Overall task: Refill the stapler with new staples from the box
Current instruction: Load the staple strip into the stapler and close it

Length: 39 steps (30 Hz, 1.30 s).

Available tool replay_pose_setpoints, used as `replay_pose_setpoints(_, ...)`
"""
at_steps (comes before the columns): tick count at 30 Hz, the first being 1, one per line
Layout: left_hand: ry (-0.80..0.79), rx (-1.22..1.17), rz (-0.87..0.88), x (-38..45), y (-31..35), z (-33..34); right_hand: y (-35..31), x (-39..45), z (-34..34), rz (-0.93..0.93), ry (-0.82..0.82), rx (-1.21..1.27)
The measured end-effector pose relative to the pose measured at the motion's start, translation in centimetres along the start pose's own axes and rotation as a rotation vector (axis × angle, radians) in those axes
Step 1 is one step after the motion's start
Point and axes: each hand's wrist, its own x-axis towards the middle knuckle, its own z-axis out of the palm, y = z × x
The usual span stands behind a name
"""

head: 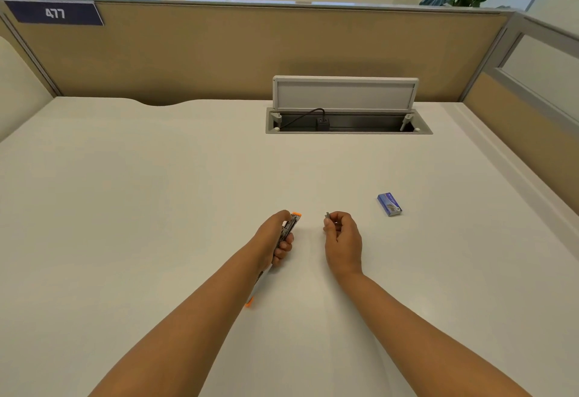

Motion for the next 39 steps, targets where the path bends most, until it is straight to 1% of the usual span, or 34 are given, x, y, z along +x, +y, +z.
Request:
replay_pose_setpoints(4,-0.001,0.007,0.007,0.2,-0.3,0.1,-0.1,0.0,0.0,-0.002,0.001,0.001)
replay_pose_setpoints(12,-0.110,0.036,0.042,0.0,-0.4,-0.2,-0.1,0.0,0.0,0.004,0.006,0.012)
replay_pose_setpoints(16,-0.232,-0.042,0.081,-0.3,-0.7,-0.8,-0.2,-0.1,-0.1,0.022,0.000,0.046)
replay_pose_setpoints(19,-0.315,-0.097,0.128,-0.5,-1.2,-1.4,-0.4,-0.1,-0.3,0.031,-0.035,0.090)
replay_pose_setpoints(22,-0.382,-0.119,0.148,-0.9,-1.5,-1.9,-0.8,-0.2,-1.1,-0.036,-0.138,0.073)
replay_pose_setpoints(24,-0.439,-0.076,0.151,-1.2,-1.5,-2.2,-1.6,0.0,-2.0,-0.139,-0.263,-0.013)
replay_pose_setpoints(28,-0.502,0.039,0.183,-1.5,-1.3,-2.4,-3.7,0.9,-3.1,-0.484,-0.596,-0.390)
replay_pose_setpoints(30,-0.519,0.075,0.181,-1.4,-1.3,-2.4,-4.7,1.4,-2.9,-0.577,-0.711,-0.524)
replay_pose_setpoints(32,-0.532,0.086,0.176,-1.2,-1.3,-2.4,-5.4,1.7,-2.6,-0.606,-0.770,-0.596)
replay_pose_setpoints(35,-0.569,0.079,0.160,-1.0,-1.3,-2.7,-5.7,1.8,-2.4,-0.581,-0.845,-0.663)
replay_pose_setpoints(39,-0.593,0.083,0.150,-0.6,-1.2,-2.9,-5.5,1.5,-2.3,-0.546,-0.867,-0.684)
